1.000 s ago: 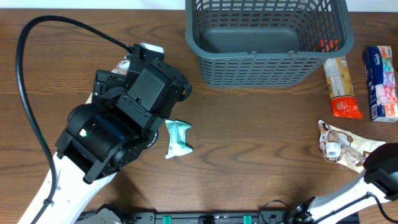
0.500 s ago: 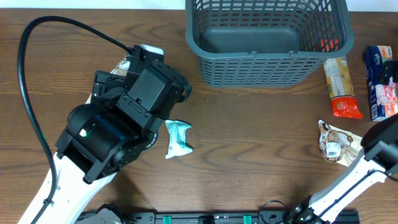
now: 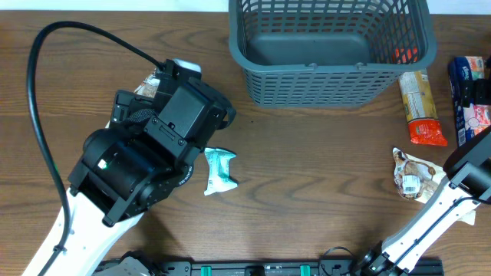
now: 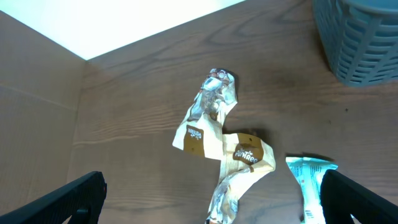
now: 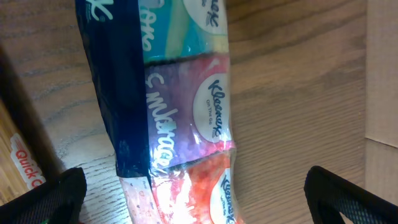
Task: Pack container
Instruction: 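Reach the right gripper to the blue tissue pack at right edge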
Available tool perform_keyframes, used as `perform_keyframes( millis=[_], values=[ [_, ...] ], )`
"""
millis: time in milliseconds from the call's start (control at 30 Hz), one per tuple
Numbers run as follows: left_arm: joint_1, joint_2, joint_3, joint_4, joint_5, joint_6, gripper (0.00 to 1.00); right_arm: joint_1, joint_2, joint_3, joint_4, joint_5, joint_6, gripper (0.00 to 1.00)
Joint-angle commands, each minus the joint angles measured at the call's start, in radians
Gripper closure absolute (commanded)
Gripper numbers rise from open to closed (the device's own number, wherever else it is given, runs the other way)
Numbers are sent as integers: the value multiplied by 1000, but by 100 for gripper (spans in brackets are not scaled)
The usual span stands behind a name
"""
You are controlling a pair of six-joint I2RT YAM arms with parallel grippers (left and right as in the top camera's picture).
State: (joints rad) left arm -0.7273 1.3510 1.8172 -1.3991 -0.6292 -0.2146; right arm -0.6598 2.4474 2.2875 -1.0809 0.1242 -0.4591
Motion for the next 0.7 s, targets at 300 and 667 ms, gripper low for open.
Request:
perform_keyframes(
  millis=[300, 667],
  values=[
    [5, 1, 4, -7, -19, 5, 1, -24, 59, 1, -38, -64, -5, 1],
    [5, 1, 4, -7, -19, 5, 1, -43, 75, -5, -64, -112, 17, 1]
  ],
)
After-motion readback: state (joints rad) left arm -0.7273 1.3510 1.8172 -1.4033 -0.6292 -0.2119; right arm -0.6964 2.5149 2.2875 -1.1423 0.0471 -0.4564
